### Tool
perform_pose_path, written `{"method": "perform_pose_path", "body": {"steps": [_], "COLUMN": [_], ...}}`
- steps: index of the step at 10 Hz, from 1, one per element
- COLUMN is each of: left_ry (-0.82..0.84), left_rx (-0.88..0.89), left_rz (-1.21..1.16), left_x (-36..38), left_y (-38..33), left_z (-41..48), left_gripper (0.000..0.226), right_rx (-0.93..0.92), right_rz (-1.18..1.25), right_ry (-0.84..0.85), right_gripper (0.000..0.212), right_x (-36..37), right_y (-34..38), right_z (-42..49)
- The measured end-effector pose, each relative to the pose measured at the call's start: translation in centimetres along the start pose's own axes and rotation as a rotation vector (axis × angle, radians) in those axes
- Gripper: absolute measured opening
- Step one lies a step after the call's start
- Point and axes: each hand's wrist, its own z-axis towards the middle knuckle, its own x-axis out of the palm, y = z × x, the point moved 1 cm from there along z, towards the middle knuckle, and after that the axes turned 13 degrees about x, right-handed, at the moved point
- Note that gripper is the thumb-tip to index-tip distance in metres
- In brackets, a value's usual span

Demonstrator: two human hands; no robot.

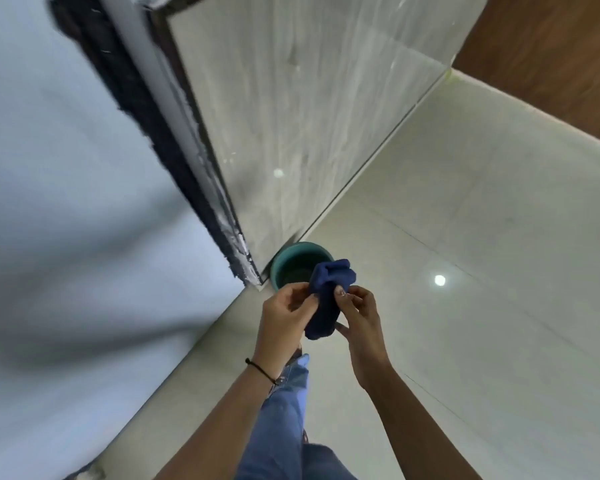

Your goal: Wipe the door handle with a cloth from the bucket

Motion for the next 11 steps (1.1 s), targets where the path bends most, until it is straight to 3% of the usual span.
{"method": "perform_pose_path", "body": {"steps": [1, 2, 3, 4, 6, 7, 8, 10, 11], "left_ry": [-0.038, -0.102, -0.155, -0.146, -0.120, -0.065, -0.015, -0.032, -0.076], "left_rx": [-0.265, -0.456, -0.562, -0.661, -0.712, -0.775, -0.820, -0.853, -0.798], "left_rz": [-0.187, -0.343, -0.304, -0.269, 0.033, 0.163, 0.279, 0.272, 0.291], "left_x": [0.8, 1.8, 3.2, 4.6, 6.9, 8.2, 9.6, 10.4, 10.5], "left_y": [3.0, 7.7, 14.7, 23.6, 47.2, 56.4, 62.4, 66.3, 63.6], "left_z": [6.5, 12.9, 19.2, 24.4, 32.5, 34.7, 36.4, 37.6, 36.9], "left_gripper": [0.010, 0.016, 0.020, 0.017, 0.021, 0.024, 0.019, 0.029, 0.037], "right_rx": [0.157, 0.293, 0.297, 0.279, 0.368, 0.462, 0.548, 0.534, 0.500], "right_rz": [0.065, 0.067, -0.054, -0.246, -0.484, -0.503, -0.542, -0.569, -0.573], "right_ry": [0.069, 0.101, -0.037, -0.117, -0.119, -0.153, -0.150, -0.143, -0.167], "right_gripper": [0.067, 0.048, 0.023, 0.013, 0.023, 0.041, 0.042, 0.044, 0.042], "right_x": [0.0, 0.0, 0.3, 1.1, 1.7, 0.8, 0.0, 0.1, 0.1], "right_y": [1.1, 1.7, 0.6, -2.4, -14.3, -20.4, -24.9, -26.9, -24.9], "right_z": [6.8, 14.6, 23.9, 33.8, 55.8, 64.3, 69.8, 74.0, 71.4]}}
